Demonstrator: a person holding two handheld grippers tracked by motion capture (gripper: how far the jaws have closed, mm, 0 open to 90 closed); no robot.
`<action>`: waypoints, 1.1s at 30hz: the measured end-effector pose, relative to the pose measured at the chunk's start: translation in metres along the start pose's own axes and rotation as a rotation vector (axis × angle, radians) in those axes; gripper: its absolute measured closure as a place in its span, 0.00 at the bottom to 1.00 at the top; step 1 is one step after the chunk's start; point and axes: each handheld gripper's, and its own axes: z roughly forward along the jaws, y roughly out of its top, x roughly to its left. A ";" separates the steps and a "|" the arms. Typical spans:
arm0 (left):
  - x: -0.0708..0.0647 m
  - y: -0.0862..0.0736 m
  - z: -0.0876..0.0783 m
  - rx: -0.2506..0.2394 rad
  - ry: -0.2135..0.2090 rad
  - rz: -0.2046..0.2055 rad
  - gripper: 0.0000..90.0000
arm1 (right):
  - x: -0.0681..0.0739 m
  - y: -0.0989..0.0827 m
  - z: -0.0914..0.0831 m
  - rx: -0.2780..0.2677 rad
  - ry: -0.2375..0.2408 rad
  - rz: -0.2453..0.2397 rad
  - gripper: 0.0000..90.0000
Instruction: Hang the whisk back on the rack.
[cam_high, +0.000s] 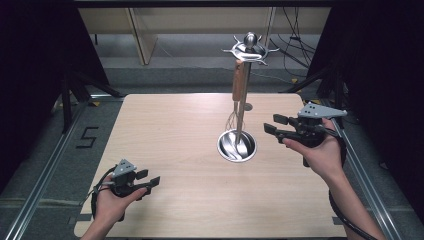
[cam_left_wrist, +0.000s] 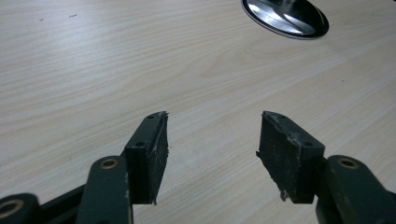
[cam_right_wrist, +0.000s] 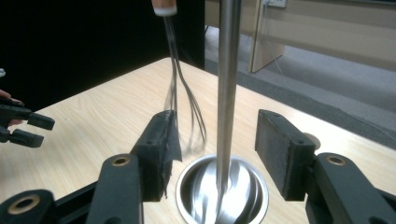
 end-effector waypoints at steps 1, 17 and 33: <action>0.000 0.000 0.000 0.001 0.001 -0.001 0.46 | 0.000 0.000 0.000 0.000 0.000 0.000 0.53; 0.000 -0.001 0.000 0.003 0.000 -0.013 0.45 | -0.013 -0.052 -0.009 0.095 -0.036 0.088 0.51; -0.001 -0.001 0.001 0.009 0.003 -0.004 0.45 | -0.023 -0.109 -0.014 0.177 -0.078 0.145 0.50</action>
